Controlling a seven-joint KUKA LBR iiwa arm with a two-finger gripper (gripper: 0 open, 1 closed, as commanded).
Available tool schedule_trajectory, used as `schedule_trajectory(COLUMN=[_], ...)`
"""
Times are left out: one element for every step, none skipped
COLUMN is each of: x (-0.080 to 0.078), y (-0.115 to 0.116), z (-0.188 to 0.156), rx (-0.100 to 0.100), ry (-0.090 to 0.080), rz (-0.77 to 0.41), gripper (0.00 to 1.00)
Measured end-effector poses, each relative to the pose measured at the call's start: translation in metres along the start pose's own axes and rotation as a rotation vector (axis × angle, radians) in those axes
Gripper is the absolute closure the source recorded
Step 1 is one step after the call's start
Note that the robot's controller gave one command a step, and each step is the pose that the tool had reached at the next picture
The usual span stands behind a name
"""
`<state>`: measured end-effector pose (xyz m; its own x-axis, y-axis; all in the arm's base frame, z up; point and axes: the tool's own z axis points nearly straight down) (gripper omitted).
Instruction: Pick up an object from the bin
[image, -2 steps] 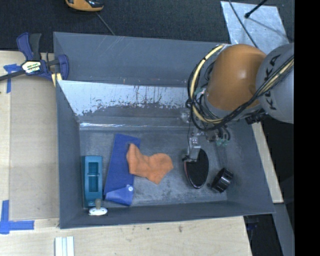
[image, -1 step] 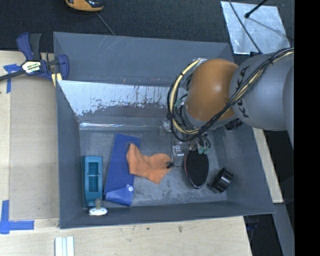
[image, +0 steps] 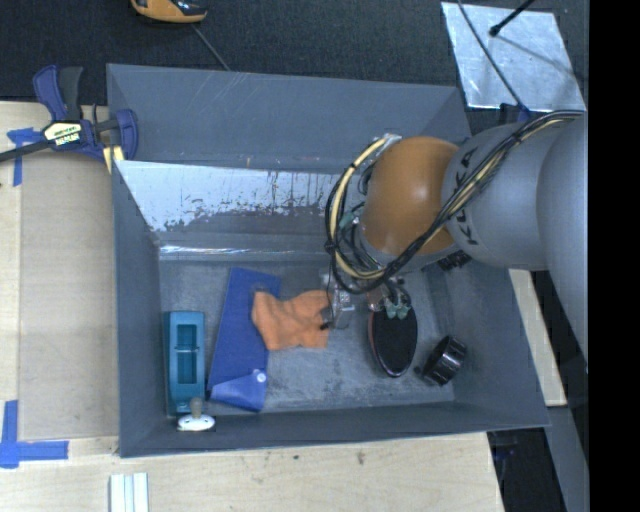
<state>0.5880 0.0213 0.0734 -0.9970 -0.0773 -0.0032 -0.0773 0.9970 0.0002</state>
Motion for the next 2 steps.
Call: schedule_trajectory(x=[0.0, 0.015], y=[0.0, 0.006], z=[0.0, -0.154], rx=[0.0, 0.001], ry=[0.0, -0.003], rz=[0.0, -0.047], gripper=[1.0, 1.0])
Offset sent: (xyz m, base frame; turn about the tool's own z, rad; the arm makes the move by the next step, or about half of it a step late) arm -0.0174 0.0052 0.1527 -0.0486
